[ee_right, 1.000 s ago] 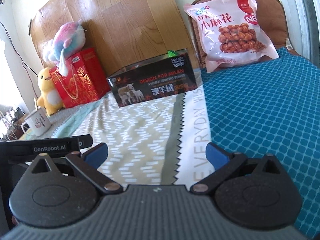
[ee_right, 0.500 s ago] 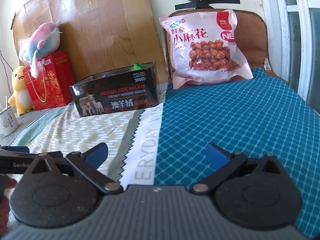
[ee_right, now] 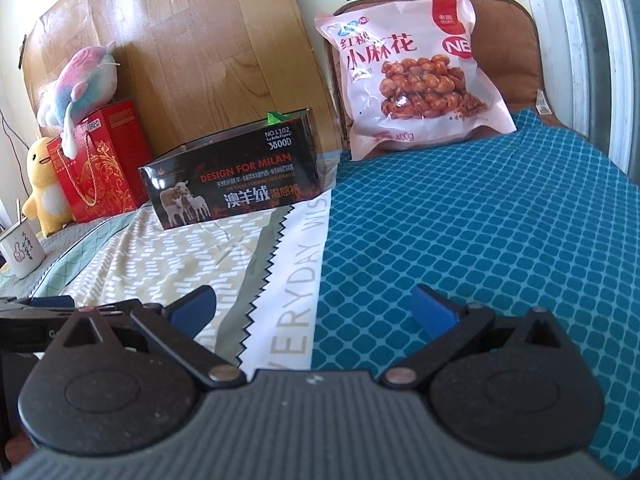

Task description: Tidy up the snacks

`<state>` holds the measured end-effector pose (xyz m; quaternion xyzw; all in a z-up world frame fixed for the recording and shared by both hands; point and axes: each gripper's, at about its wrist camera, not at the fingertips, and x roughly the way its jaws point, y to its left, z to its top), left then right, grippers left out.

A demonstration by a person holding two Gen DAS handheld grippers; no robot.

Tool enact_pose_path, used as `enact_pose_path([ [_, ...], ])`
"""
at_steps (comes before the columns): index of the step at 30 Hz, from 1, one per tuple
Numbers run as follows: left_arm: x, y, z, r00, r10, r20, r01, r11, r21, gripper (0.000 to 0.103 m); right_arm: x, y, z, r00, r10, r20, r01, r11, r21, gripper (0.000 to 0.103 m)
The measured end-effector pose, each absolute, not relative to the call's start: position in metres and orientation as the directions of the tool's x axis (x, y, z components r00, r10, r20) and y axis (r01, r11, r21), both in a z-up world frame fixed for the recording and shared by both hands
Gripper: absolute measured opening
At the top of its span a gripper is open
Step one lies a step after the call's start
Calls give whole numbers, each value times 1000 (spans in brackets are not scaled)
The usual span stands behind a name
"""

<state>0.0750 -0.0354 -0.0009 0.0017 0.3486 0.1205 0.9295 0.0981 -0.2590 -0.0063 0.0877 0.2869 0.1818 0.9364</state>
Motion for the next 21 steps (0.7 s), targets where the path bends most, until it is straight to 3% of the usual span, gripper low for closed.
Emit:
enact_pose_path([
  [21, 72, -36, -2, 727, 234, -645, -232, 968, 90, 103, 99, -255, -7, 746, 406, -528, -316, 914, 256, 103],
])
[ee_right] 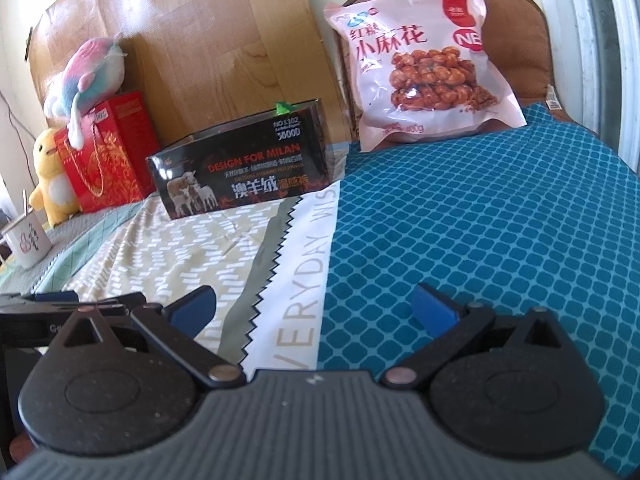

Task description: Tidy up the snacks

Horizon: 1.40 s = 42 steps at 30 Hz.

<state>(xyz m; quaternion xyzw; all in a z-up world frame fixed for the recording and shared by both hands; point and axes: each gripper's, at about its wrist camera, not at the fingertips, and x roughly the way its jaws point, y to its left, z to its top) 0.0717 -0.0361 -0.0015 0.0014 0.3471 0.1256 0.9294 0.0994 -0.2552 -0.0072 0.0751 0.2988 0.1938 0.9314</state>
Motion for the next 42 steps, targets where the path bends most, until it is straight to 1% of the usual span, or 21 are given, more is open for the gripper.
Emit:
enact_pose_path([
  [5, 72, -41, -1, 731, 256, -633, -229, 965, 126, 103, 99, -253, -7, 744, 401, -535, -320, 916, 242, 103],
  [16, 70, -44, -1, 734, 271, -623, -229, 962, 149, 103, 100, -257, -7, 741, 415, -528, -321, 910, 264, 103],
  [42, 70, -40, -1, 731, 256, -633, -234, 965, 119, 103, 100, -257, -8, 742, 417, -525, -320, 909, 268, 103],
])
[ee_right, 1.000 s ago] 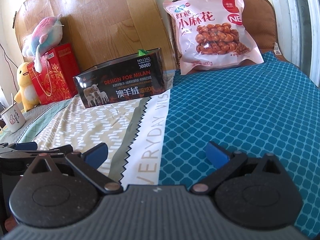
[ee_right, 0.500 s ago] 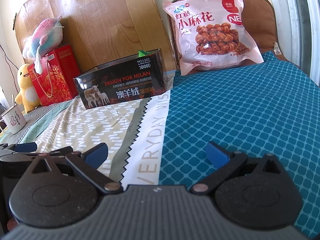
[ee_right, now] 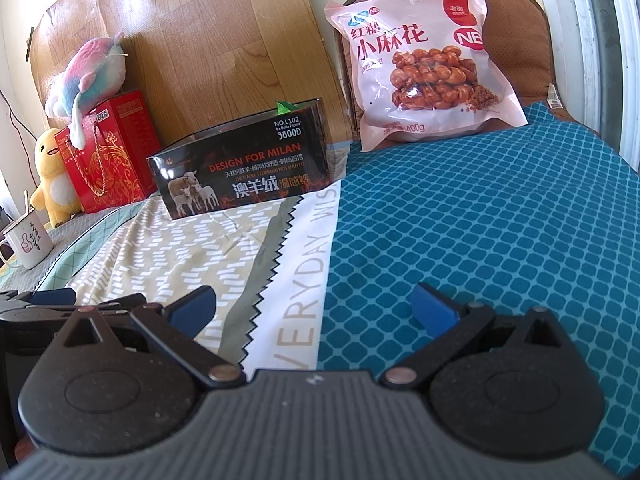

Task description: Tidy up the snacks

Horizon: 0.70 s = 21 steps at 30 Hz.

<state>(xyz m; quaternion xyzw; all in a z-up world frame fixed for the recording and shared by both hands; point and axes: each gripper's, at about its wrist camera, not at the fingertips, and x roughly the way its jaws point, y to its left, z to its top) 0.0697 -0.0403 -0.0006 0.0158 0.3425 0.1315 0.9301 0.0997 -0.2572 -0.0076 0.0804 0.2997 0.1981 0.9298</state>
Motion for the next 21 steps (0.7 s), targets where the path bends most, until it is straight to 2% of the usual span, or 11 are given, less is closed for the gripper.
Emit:
enact_pose_path([
  [21, 70, -39, -1, 727, 247, -641, -239, 966, 101, 103, 100, -257, -8, 742, 417, -525, -321, 909, 268, 103],
])
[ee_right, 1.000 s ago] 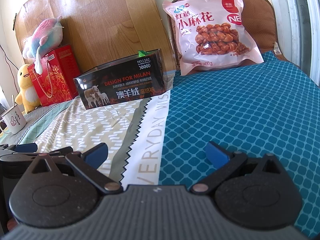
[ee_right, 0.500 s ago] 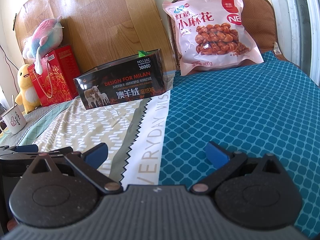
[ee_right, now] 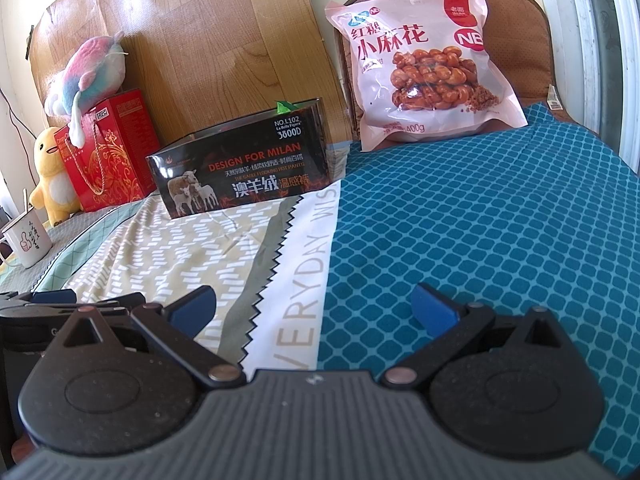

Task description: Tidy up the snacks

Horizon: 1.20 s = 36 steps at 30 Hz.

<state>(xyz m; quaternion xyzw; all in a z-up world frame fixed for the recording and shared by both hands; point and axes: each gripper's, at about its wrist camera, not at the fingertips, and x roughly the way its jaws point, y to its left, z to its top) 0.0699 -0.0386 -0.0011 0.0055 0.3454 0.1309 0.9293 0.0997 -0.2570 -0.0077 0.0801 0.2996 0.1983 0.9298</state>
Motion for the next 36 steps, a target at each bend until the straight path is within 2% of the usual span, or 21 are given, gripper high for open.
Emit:
enact_pose_path([
  [9, 70, -38, -1, 726, 244, -643, -238, 966, 97, 103, 100, -257, -8, 742, 417, -525, -321, 908, 269, 103],
  [14, 70, -28, -2, 723, 192, -664, -227, 973, 35, 103, 100, -258, -8, 742, 418, -524, -321, 908, 270, 103],
  [23, 72, -27, 0, 709, 184, -680, -217, 975, 37, 103, 99, -259, -7, 744, 422, -518, -319, 905, 281, 103],
  [30, 66, -35, 13, 702, 263, -662, -245, 962, 121, 103, 88, -261, -3, 769, 442, -462, -348, 895, 278, 103],
  [36, 57, -34, 33, 719, 283, -635, -260, 956, 132, 103, 76, -254, 8, 765, 460, -450, -372, 887, 275, 103],
])
